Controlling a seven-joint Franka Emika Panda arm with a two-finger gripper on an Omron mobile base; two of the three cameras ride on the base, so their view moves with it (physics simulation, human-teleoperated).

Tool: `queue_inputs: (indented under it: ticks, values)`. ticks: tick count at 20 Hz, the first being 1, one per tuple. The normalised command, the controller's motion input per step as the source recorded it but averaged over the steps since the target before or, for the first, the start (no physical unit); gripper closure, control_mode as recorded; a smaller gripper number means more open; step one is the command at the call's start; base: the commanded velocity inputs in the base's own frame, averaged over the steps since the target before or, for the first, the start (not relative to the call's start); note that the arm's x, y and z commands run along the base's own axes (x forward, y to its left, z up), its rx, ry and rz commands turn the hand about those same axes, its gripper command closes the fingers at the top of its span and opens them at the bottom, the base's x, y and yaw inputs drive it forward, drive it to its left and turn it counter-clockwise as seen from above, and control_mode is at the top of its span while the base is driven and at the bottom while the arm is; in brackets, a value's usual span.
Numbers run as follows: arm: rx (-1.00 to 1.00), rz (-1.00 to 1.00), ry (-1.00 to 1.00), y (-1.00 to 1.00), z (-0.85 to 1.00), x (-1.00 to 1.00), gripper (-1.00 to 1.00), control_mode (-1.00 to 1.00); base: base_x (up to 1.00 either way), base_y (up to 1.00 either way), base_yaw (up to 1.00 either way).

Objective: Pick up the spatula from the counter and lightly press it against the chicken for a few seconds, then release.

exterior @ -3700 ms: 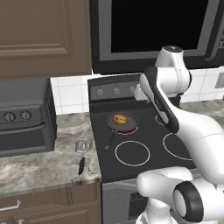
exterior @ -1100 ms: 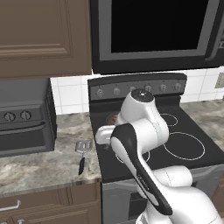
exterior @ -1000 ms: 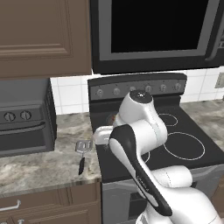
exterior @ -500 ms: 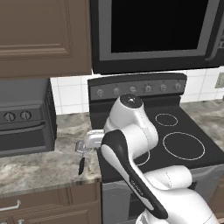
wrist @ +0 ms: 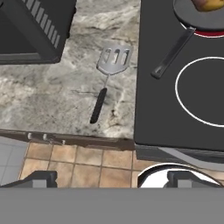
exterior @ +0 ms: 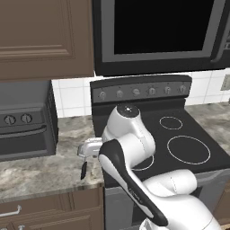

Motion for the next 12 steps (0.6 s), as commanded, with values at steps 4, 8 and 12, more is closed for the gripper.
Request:
queue_inputs:
  ticks: [4, 8, 12]
  values:
    - [0.00, 0.00, 0.00, 0.00, -0.05, 0.15, -1.00, -1.00, 0.00, 0.00, 0.00]
    - [0.00, 0.00, 0.00, 0.00, 0.00, 0.01, -1.00, -1.00, 0.00, 0.00, 0.00]
    - [0.00, 0.00, 0.00, 0.12, -0.01, 0.12, -1.00, -1.00, 0.00, 0.00, 0.00]
